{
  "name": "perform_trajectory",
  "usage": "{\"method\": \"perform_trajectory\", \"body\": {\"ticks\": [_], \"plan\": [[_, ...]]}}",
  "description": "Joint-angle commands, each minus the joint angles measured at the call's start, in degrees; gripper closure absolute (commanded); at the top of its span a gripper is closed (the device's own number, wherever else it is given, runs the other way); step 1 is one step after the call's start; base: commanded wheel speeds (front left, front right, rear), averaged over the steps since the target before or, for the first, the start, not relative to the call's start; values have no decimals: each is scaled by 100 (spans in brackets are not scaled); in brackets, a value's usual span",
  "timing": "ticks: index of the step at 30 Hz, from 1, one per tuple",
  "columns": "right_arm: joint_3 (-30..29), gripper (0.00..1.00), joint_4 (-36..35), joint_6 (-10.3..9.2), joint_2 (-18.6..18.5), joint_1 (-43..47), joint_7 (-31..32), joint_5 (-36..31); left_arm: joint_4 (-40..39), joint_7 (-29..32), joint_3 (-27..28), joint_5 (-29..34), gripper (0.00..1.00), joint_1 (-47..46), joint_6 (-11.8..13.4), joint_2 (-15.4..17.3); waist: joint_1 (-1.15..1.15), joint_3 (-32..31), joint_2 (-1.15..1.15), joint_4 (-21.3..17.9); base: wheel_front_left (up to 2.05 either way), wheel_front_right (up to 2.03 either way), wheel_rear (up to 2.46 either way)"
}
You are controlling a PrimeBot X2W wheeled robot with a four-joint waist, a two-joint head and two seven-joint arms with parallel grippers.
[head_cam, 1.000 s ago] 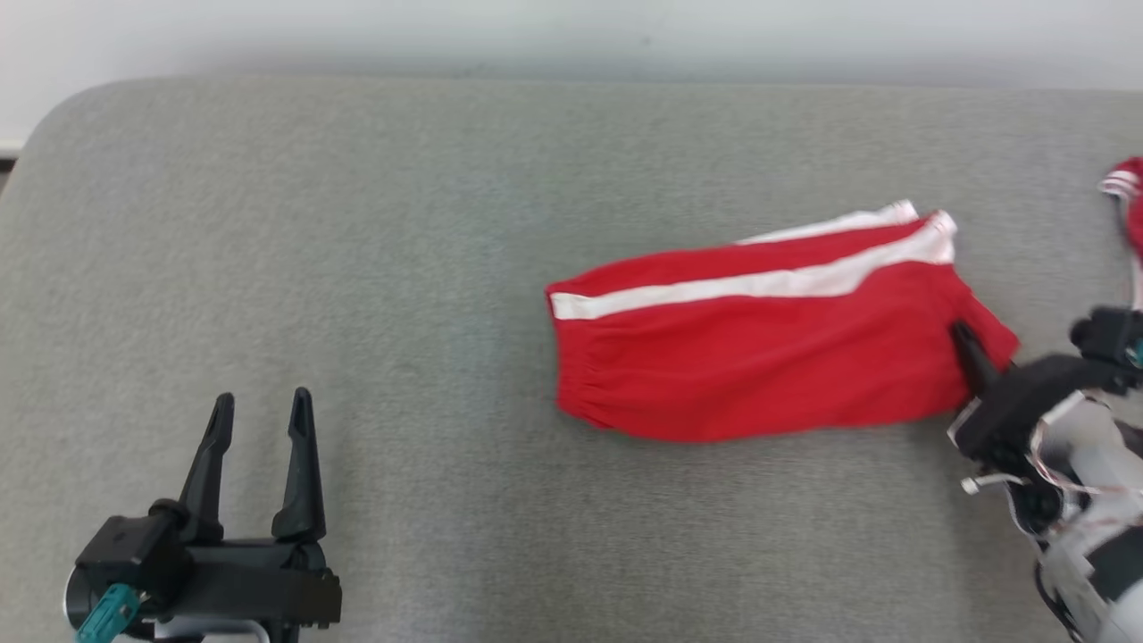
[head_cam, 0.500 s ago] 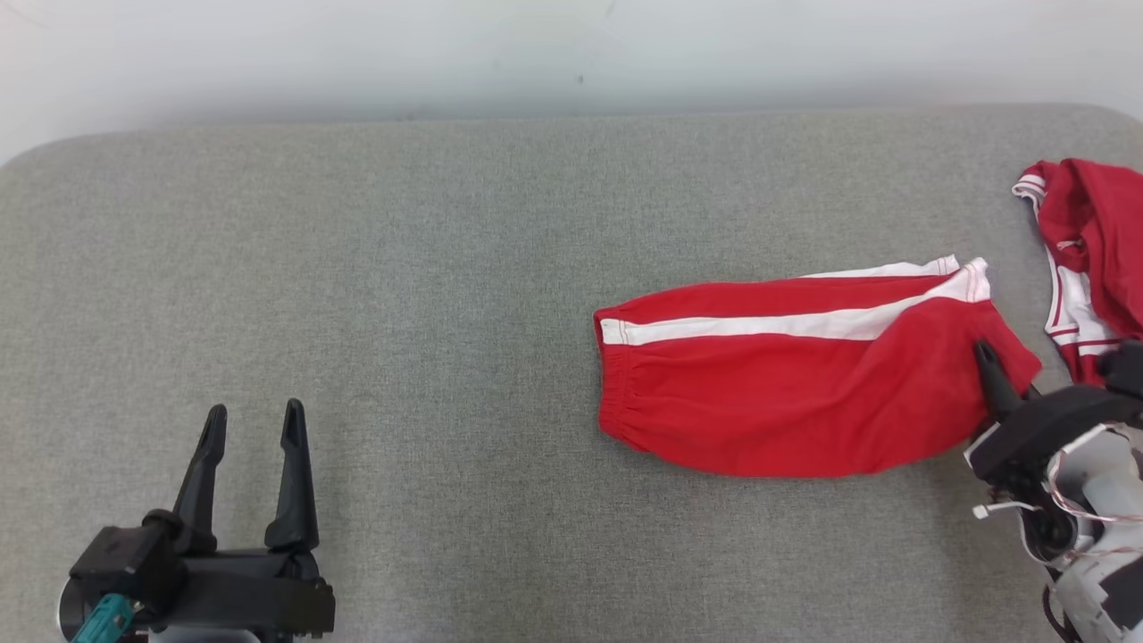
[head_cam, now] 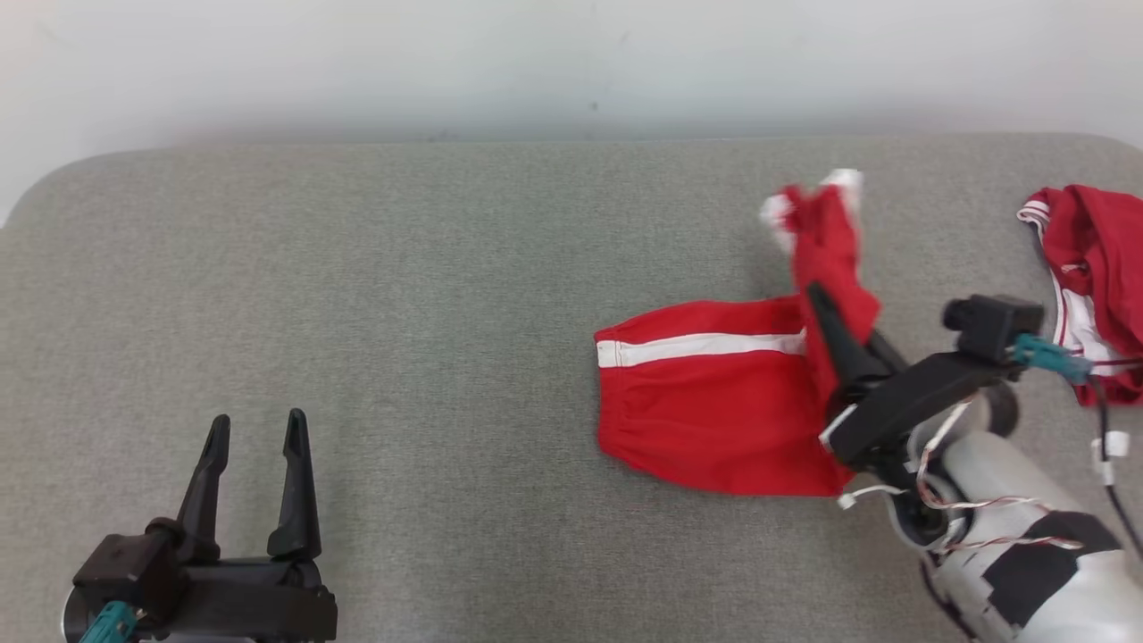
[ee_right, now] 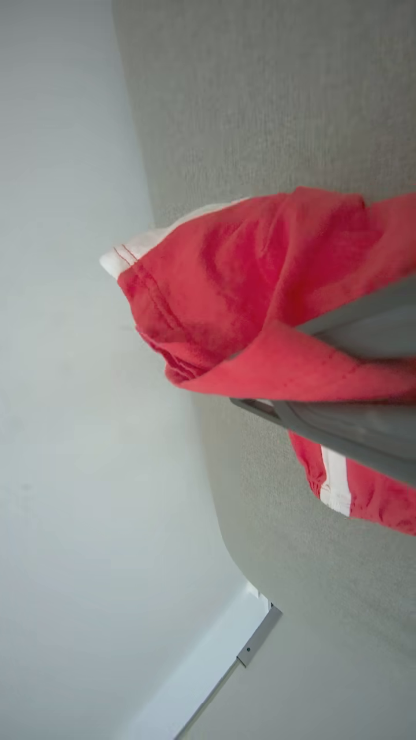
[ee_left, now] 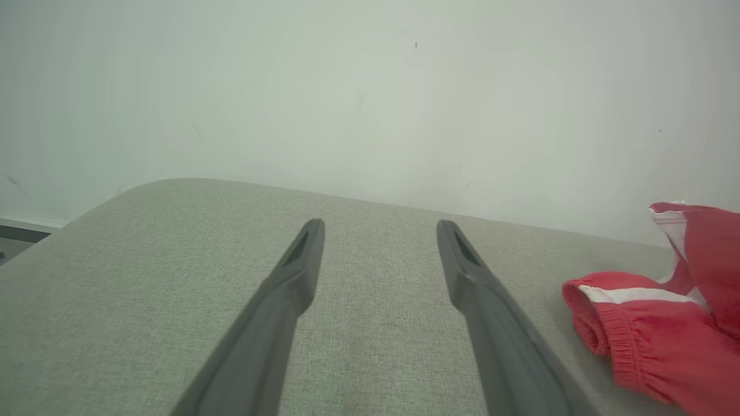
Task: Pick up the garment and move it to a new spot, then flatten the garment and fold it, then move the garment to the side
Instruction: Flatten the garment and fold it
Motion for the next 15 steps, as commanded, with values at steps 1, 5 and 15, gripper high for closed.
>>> {"method": "perform_trajectory", "body": {"ticks": [1, 5, 15], "plan": [[95, 100, -186, -16, 95, 121, -38, -87, -16, 0, -8, -29, 0, 99, 31, 0, 0, -40, 0, 86, 0, 0, 0], [217, 100, -397, -16, 338, 309, -7, -175, -11, 0, -75, -73, 0, 120, 53, 0, 0, -66, 0, 204, 0, 0, 0], [592, 100, -394, -16, 851, 737, -159, -720, -11, 0, -246, -199, 0, 99, 112, 0, 0, 5, 0, 460, 0, 0, 0]]}}
